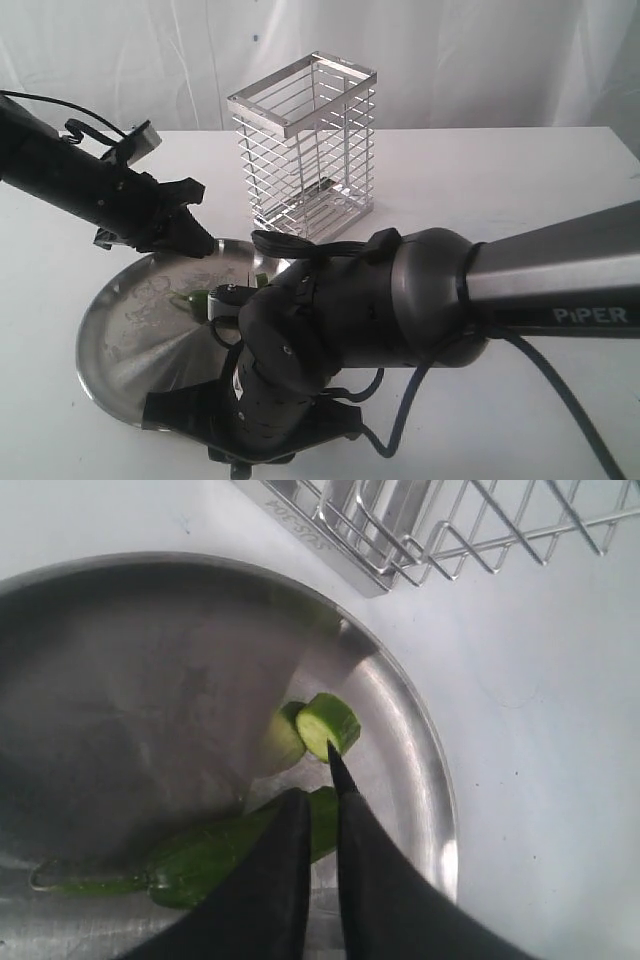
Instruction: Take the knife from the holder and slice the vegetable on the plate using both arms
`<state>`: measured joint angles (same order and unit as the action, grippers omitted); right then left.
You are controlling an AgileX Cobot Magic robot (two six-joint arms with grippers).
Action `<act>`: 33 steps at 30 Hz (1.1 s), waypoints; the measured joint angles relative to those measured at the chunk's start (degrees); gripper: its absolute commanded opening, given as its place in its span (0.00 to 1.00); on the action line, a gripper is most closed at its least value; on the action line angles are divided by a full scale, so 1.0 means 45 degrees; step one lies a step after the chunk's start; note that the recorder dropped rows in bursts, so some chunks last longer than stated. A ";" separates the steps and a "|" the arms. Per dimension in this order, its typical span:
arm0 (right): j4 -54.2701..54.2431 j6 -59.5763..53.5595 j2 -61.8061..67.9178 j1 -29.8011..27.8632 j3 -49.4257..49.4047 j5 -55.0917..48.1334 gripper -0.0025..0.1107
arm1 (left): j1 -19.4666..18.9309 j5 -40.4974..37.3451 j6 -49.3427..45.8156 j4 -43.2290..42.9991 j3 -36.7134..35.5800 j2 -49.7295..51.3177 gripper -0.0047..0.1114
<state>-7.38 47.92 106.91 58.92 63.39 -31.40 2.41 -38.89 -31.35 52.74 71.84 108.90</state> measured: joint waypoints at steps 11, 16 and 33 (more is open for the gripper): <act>-0.0279 -0.0165 0.0170 0.0000 0.0000 0.0092 0.02 | 0.0000 -0.0112 -0.0048 0.0671 0.0000 0.0000 0.19; -0.0279 -0.0165 0.0170 0.0000 0.0000 0.0092 0.02 | 0.0105 -0.0162 -0.0197 0.1085 0.0000 0.0000 0.18; -0.0279 -0.0165 0.0170 0.0000 0.0000 0.0104 0.02 | 0.0630 -0.0564 -0.0478 0.2036 0.0000 0.0872 0.04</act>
<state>-8.64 47.18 107.67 58.92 63.39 -30.93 5.24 -41.43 -33.50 61.90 71.84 112.83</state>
